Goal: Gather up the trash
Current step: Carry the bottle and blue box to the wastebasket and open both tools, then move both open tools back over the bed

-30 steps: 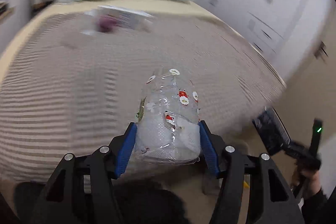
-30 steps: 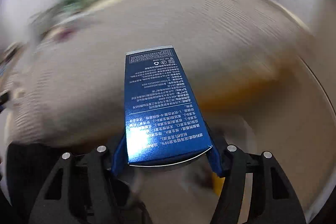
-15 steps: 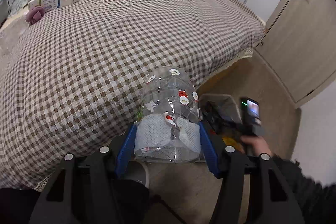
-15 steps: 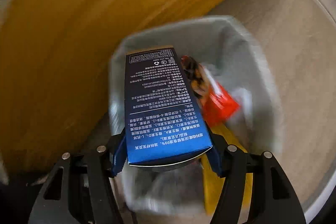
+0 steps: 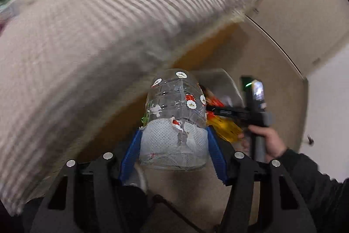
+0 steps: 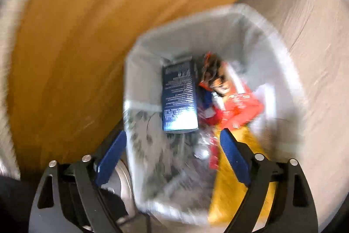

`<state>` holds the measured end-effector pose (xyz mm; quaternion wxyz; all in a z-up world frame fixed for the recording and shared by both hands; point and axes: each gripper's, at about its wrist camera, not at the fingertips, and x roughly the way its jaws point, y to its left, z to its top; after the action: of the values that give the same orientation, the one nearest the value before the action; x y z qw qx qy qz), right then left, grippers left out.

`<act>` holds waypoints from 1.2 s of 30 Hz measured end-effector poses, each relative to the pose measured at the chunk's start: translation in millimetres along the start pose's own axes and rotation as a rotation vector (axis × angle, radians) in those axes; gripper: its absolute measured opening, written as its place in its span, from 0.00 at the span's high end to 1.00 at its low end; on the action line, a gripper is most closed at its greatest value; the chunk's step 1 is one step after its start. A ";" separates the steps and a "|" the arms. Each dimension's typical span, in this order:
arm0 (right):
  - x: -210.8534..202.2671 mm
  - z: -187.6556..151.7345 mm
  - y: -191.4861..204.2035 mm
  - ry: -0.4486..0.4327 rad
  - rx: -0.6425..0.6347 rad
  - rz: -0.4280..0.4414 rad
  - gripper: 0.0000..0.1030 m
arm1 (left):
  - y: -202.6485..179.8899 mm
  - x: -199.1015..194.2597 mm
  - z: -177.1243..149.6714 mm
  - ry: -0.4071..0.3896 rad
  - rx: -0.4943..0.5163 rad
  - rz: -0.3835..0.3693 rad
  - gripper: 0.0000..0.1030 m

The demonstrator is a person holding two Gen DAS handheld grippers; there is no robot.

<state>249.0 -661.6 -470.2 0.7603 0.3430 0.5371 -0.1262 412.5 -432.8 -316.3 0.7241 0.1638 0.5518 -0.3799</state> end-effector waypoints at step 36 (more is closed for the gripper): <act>-138.3 -79.9 -14.5 -0.008 -0.010 -0.224 0.19 | -68.1 138.8 18.3 0.195 0.079 -0.180 0.07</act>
<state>128.5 -644.1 -365.9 0.7452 0.2767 0.5697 -0.2088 389.3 -540.8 -425.9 0.6232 0.1782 0.6165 -0.4471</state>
